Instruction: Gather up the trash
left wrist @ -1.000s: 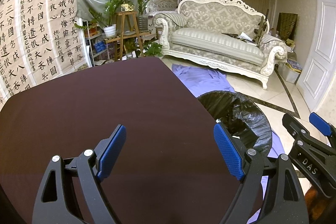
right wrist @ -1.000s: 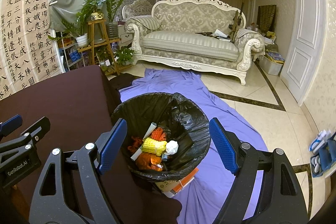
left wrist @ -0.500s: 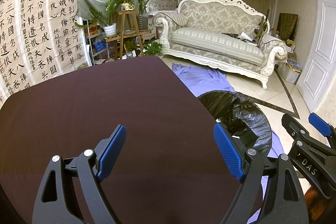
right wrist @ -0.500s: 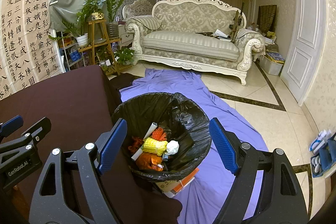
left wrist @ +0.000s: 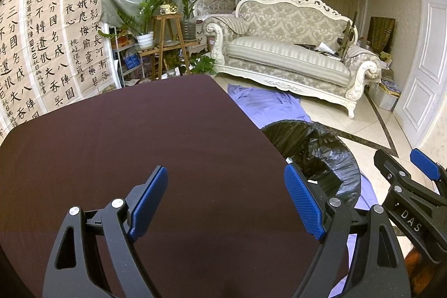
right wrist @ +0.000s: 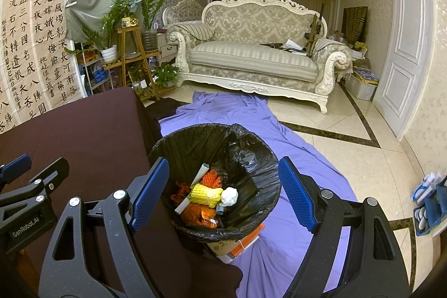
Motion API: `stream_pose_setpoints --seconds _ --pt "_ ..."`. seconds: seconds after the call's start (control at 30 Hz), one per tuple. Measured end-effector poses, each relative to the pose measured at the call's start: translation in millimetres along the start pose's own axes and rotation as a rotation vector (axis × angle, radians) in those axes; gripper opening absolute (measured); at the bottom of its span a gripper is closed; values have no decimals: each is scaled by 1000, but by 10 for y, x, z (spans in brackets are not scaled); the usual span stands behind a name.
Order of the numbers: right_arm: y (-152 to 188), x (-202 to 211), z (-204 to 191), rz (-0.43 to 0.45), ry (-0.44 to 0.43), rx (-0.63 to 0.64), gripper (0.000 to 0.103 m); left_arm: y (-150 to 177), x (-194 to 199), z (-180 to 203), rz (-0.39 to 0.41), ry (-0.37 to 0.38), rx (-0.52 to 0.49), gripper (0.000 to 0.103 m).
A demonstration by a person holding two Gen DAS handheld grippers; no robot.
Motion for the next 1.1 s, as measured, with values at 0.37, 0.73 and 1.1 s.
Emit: stream_pose_setpoints --seconds 0.37,0.73,1.1 --pt "8 -1 1 -2 -1 1 79 11 1 76 4 -2 1 83" --pt "11 -3 3 -3 -2 1 79 75 16 192 3 7 8 83" --pt "13 -15 -11 -7 -3 3 79 49 72 122 41 23 22 83"
Point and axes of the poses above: each gripper's, at about its wrist camera, not at the fingertips, and x roughly against the way its jaws point, z to its right, y to its underside, the point moved 5 cm from there along -x, roughly the way its jaws point, and after that the axes turned 10 degrees about -x, right-handed, at the moved point
